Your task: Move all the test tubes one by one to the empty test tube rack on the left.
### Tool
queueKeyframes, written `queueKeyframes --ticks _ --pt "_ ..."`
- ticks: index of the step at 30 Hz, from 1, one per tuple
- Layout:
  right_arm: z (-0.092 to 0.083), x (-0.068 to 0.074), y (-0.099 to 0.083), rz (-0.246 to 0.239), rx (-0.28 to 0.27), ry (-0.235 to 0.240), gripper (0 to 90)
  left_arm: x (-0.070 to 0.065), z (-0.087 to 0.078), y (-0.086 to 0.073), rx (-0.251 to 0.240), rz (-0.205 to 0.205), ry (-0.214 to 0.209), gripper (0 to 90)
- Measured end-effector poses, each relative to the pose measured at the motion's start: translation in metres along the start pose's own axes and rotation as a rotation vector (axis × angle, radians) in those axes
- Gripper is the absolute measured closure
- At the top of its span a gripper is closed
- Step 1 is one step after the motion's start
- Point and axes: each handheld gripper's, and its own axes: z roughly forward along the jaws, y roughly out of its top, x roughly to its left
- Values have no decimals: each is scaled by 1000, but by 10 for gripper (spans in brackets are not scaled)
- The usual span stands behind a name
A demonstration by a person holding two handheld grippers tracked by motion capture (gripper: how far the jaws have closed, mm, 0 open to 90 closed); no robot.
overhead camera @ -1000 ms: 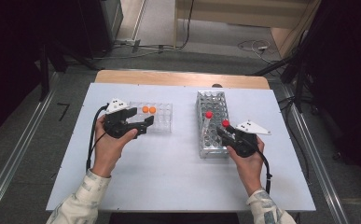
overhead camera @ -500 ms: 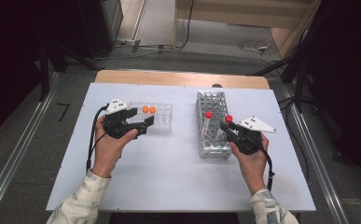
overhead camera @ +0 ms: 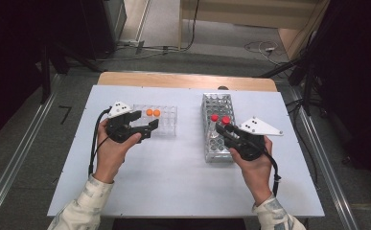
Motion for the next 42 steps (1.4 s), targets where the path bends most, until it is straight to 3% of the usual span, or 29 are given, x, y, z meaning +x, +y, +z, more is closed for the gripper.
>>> queueKeyframes --ticks 6,15,27,33,42 --pt "14 20 4 -24 12 57 715 -3 -2 1 -6 5 -12 273" --pt "50 51 0 -52 64 126 714 -11 -3 1 -8 20 -40 275" --pt "93 73 -10 -74 135 148 715 -30 0 -3 1 53 -105 318" --pt "104 83 -9 -82 151 170 715 -40 3 -5 3 73 -152 479" --pt "107 94 -6 -112 150 188 715 -43 10 -12 36 105 -142 693"
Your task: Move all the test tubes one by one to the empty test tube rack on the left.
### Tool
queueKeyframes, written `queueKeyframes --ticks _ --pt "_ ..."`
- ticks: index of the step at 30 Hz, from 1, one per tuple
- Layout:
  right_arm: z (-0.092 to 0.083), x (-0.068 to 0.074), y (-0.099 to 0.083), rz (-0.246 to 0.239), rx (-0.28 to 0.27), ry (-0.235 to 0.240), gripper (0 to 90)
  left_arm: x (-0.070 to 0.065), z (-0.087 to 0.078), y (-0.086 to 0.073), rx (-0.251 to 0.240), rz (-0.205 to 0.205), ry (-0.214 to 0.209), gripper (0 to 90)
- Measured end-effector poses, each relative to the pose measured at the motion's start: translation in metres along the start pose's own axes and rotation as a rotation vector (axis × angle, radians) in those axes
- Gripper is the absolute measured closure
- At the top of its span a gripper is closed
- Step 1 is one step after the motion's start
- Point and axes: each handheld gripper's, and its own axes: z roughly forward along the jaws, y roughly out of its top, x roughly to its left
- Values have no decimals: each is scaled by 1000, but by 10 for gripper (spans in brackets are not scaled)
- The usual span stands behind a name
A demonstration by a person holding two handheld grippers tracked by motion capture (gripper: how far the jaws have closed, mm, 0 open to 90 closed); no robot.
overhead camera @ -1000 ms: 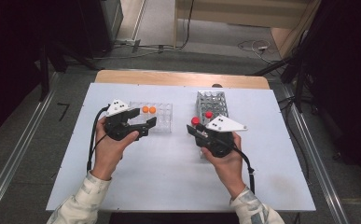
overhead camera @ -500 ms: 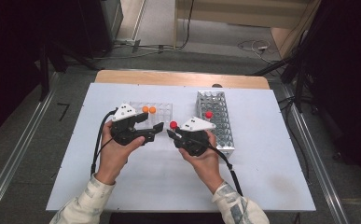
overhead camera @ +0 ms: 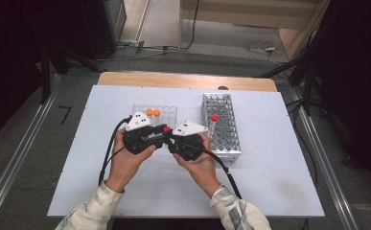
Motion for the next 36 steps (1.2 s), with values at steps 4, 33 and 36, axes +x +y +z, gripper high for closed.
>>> queueKeyframes --ticks 4,33,36 --pt "1 0 -1 -4 2 4 697 0 0 0 1 10 3 706" --pt "-61 -26 -27 60 -5 -32 343 55 -42 34 -91 -74 153 707" --pt "-64 -29 -29 71 -11 -35 343 61 -42 39 -103 -78 176 707"
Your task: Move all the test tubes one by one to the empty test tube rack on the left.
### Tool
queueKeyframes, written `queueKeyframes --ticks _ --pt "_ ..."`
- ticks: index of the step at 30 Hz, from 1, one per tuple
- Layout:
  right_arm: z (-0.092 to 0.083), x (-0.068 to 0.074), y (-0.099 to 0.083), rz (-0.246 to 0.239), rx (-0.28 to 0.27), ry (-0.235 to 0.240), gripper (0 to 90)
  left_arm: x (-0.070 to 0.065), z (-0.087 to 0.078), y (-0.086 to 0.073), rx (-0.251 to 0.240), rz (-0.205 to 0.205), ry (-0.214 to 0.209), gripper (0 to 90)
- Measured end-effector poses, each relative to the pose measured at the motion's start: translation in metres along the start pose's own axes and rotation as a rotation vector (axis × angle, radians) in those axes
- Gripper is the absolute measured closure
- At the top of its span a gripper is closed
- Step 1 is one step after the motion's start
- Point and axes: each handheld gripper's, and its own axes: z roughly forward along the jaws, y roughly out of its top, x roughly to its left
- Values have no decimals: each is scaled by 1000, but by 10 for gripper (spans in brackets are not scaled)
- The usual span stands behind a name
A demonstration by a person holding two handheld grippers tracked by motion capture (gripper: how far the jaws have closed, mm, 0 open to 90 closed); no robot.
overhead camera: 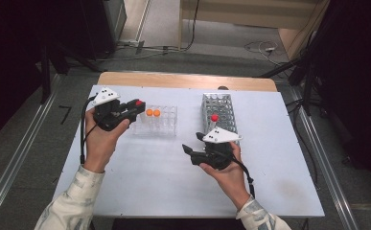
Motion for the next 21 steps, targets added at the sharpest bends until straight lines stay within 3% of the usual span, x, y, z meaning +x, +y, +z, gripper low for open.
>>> queueKeyframes --ticks 11,21 --pt "-5 -7 -3 20 -12 -10 344 15 22 1 13 -10 69 707" --pt "-10 -13 -6 34 -19 -29 345 18 36 -21 34 -11 93 707"
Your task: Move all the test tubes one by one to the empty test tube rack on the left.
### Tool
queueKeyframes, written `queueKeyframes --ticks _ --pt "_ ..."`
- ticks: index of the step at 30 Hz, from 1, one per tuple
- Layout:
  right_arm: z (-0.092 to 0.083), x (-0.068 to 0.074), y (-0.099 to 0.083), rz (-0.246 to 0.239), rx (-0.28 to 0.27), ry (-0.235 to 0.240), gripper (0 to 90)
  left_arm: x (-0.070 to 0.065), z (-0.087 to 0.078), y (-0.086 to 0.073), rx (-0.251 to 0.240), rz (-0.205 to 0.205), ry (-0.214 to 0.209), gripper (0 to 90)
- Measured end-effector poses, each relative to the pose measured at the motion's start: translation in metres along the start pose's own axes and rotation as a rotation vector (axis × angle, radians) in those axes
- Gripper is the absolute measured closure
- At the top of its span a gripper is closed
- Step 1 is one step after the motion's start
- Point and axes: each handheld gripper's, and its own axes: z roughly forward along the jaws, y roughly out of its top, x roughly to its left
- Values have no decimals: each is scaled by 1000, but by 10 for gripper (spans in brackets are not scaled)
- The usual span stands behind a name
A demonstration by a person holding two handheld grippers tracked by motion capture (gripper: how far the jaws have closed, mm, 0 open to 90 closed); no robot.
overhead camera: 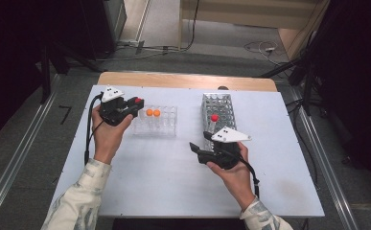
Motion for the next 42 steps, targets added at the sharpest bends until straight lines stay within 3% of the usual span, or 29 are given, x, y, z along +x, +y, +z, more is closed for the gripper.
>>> queueKeyframes --ticks 7,13,15,21,25,31,34,40,42 --pt "-1 -4 -2 8 1 -14 344 -3 9 -16 40 1 -1 689" --pt "-5 -11 -3 23 -3 -32 340 -3 7 -16 28 -11 -8 616" --pt "-7 -15 -2 31 -8 -48 339 -3 4 -14 14 -20 -14 576" --pt "-4 -34 -4 63 -7 -145 333 -8 -5 -13 -8 -50 -38 332" --pt "7 -47 -5 79 9 -192 344 -13 -10 -13 -8 -57 -66 268" --pt "24 -59 -6 102 18 -205 435 -17 -11 -14 8 -40 -81 255" --pt "30 -59 -4 90 26 -197 510 -18 -11 -16 16 -38 -82 255" --pt "34 -61 -3 85 44 -193 708 -16 -11 -17 18 -44 -81 259" --pt "33 -61 -3 81 42 -192 715 -16 -12 -18 20 -43 -82 259"
